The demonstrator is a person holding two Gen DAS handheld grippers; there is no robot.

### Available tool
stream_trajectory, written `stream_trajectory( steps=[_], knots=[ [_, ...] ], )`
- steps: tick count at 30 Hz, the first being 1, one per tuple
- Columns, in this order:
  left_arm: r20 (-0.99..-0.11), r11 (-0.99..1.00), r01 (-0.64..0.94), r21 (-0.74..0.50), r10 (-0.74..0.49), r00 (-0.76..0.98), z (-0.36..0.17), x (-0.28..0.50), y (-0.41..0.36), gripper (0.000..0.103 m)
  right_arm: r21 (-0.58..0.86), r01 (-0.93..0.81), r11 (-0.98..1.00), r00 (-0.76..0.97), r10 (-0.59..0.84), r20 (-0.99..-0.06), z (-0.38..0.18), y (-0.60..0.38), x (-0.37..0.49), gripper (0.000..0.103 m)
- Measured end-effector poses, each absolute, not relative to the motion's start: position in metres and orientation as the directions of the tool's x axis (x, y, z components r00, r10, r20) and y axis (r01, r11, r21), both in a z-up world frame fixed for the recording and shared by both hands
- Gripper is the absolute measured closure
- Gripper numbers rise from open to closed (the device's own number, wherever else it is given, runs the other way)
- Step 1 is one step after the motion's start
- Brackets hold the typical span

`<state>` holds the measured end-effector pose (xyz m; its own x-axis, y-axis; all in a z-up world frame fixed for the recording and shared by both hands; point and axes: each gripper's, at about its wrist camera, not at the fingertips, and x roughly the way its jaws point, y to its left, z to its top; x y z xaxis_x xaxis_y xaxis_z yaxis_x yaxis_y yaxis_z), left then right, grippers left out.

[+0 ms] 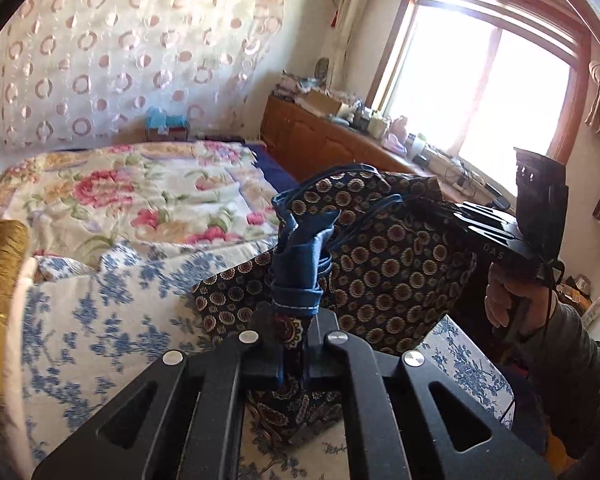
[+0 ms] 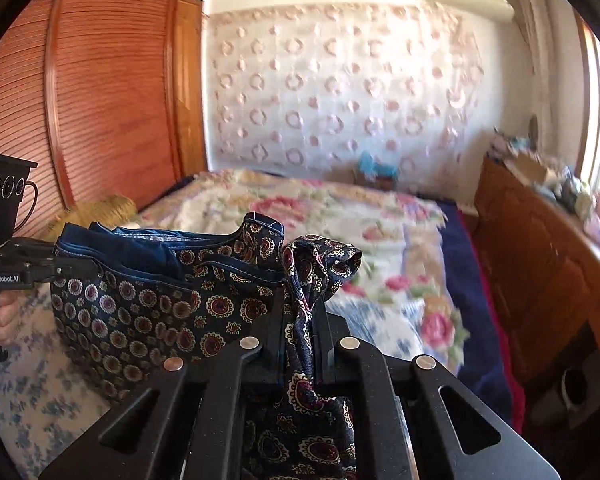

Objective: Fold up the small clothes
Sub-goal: 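Lift the shirt bundle with the left gripper and carry it toward the yellow plush toy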

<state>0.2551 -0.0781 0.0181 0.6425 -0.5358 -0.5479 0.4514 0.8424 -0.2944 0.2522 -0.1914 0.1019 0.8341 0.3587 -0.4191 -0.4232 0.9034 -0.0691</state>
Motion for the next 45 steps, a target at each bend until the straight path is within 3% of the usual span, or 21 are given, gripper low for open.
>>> stream_trajectory(
  steps=[16,23,36,42,45],
  knots=[
    [-0.387,0.931,0.236,-0.279,-0.334,0.86,0.077,0.179,0.09,0.097,-0.169,-0.656,0.736,0.746,0.598,-0.291,0.157,-0.058,0.288,0.094],
    [-0.339,0.95,0.125,-0.285,-0.222,0.914,0.089,0.147,0.147,0.097,-0.182,-0.747,0.639,0.66,0.684,-0.309,0.156,-0.036,0.338,0.094],
    [-0.492,0.93,-0.135,-0.342,-0.054,0.869,0.004,0.177,0.233,0.097,-0.223,-0.803,0.552,0.58,0.639,-0.505,0.101,0.042,0.476,0.094],
    [-0.539,0.934,-0.192,-0.303,-0.002,0.842,-0.016,0.186,0.246,0.096,-0.212,-0.806,0.552,0.57,0.629,-0.529,0.08,0.059,0.518,0.094],
    [-0.56,0.937,-0.212,-0.278,0.022,0.828,-0.023,0.189,0.248,0.083,-0.204,-0.796,0.57,0.577,0.613,-0.54,0.067,0.057,0.526,0.09]
  ],
)
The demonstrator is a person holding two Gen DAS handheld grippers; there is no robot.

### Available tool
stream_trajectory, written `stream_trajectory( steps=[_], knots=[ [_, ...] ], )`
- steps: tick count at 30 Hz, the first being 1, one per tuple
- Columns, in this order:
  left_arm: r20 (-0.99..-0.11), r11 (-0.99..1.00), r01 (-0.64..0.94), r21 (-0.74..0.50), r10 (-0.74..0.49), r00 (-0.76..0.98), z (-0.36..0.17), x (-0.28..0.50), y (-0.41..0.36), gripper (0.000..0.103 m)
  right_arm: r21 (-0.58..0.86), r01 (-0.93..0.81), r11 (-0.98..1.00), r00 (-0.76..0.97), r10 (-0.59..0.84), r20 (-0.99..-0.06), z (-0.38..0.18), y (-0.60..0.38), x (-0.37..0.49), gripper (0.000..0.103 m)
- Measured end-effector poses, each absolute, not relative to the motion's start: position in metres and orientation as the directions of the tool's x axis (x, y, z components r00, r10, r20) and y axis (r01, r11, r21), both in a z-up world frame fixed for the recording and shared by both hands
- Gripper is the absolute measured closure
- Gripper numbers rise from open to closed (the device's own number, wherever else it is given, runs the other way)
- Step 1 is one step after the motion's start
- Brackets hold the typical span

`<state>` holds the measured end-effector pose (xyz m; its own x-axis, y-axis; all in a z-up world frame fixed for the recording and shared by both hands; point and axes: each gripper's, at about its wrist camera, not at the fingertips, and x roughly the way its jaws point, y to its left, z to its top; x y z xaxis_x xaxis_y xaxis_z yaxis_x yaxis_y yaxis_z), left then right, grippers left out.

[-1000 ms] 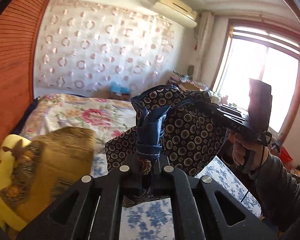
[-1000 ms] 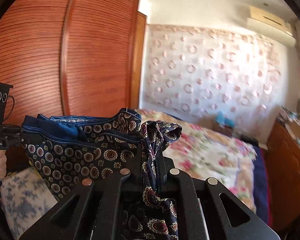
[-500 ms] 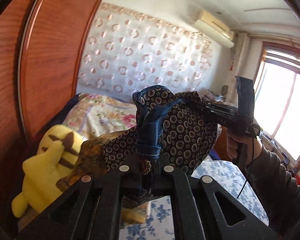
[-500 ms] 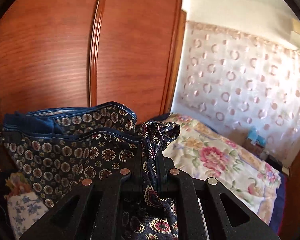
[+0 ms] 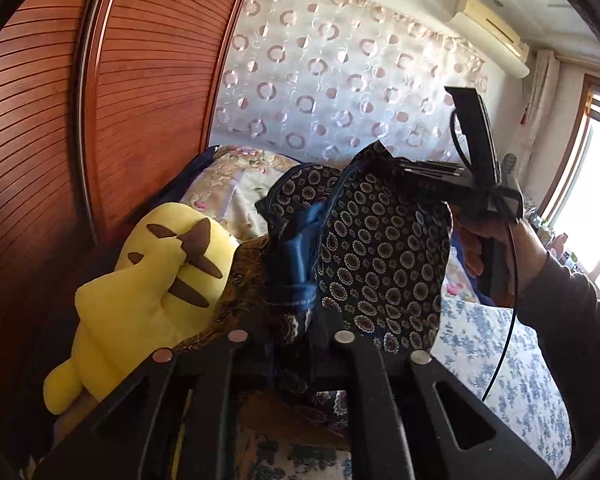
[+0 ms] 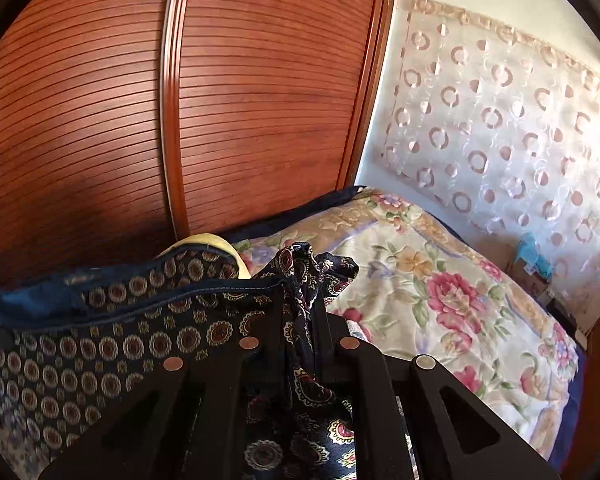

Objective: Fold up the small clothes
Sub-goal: 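Lift the shirt bundle with the left gripper and carry it toward the yellow plush toy, then lower the shirt bundle onto the gold cloth and open the left gripper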

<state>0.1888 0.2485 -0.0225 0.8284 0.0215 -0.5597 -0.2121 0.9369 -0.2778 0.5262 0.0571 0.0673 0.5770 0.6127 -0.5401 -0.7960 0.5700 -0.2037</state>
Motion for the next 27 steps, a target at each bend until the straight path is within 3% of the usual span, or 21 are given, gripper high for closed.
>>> stream_trajectory(
  steps=[1,3,5,7,11,17,27],
  knots=[
    [-0.565,0.939,-0.214,-0.271,0.025,0.825,-0.023,0.187,0.249,0.078,-0.193,-0.792,0.58,0.577,0.605,-0.548,0.066,0.059,0.529,0.088],
    [-0.565,0.941,-0.21,-0.264,0.026,0.825,-0.024,0.185,0.248,0.058,-0.175,-0.775,0.607,0.587,0.59,-0.554,0.068,0.06,0.514,0.07],
    [-0.56,0.945,-0.199,-0.259,0.022,0.828,-0.023,0.181,0.247,0.056,-0.156,-0.767,0.623,0.594,0.595,-0.542,0.081,0.054,0.495,0.057],
    [-0.564,0.949,-0.194,-0.25,0.021,0.825,-0.024,0.179,0.246,0.051,-0.135,-0.768,0.626,0.592,0.615,-0.521,0.087,0.043,0.487,0.055],
    [-0.548,0.957,-0.186,-0.222,0.035,0.835,-0.016,0.171,0.236,0.028,-0.133,-0.763,0.633,0.602,0.62,-0.503,0.091,0.018,0.472,0.05],
    [-0.506,0.971,-0.183,-0.155,0.081,0.859,0.0,0.155,0.221,0.02,-0.118,-0.766,0.632,0.597,0.632,-0.494,0.093,0.002,0.424,0.045],
    [-0.459,0.99,-0.112,-0.087,0.06,0.886,0.025,0.137,0.17,0.02,-0.041,-0.736,0.676,0.618,0.646,-0.448,0.099,-0.086,0.321,0.044]
  ],
)
